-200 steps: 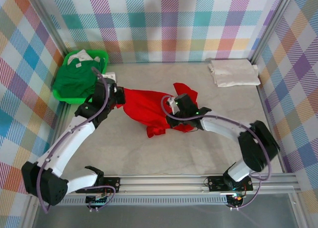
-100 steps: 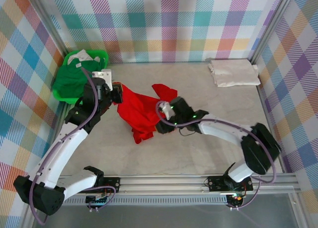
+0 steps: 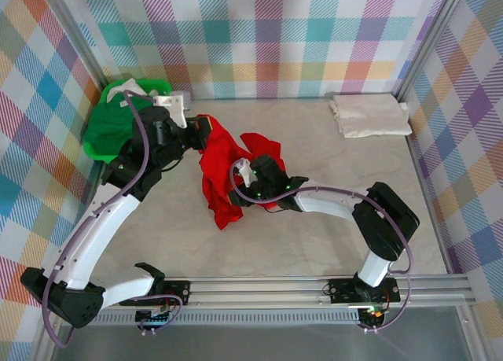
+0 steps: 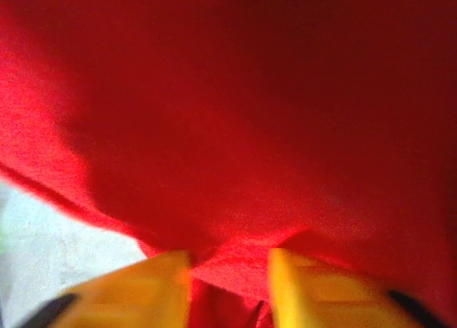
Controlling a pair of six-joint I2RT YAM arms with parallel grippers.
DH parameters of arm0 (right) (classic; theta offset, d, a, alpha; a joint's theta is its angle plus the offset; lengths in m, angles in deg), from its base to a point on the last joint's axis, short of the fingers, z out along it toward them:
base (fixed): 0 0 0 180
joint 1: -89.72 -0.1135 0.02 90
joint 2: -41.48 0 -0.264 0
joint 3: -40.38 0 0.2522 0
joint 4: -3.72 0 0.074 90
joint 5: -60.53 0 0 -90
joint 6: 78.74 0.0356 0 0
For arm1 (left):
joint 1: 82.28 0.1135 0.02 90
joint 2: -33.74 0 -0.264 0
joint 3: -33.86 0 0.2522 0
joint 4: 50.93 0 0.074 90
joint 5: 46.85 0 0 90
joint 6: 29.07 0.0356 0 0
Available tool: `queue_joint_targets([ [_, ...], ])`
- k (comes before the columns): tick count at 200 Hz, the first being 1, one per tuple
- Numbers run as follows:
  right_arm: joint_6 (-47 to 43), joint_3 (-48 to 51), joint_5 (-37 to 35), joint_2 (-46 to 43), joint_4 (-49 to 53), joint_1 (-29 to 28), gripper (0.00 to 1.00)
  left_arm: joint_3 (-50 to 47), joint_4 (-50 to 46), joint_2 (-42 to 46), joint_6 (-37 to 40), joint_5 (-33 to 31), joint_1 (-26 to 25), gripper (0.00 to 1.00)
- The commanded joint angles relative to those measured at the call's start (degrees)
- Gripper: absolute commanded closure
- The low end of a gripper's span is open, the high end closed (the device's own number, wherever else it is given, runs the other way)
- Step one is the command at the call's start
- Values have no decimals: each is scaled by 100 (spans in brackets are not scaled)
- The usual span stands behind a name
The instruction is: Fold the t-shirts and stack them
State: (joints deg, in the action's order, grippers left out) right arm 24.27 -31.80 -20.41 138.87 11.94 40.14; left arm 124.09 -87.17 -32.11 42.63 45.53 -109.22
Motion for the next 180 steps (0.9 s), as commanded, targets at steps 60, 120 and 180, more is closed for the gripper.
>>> queue_joint_targets([
  [60, -190, 179, -586, -1646, 641, 229, 100, 437, -415, 757, 555, -1331, -66, 100],
  [120, -1295, 592, -723, -2282, 968, -373, 53, 585, -327, 648, 451, -863, -65, 100],
  [180, -1719, 581, -1883, -725, -2000, -1766, 33, 592, -184, 214, 82, -564, -81, 100],
])
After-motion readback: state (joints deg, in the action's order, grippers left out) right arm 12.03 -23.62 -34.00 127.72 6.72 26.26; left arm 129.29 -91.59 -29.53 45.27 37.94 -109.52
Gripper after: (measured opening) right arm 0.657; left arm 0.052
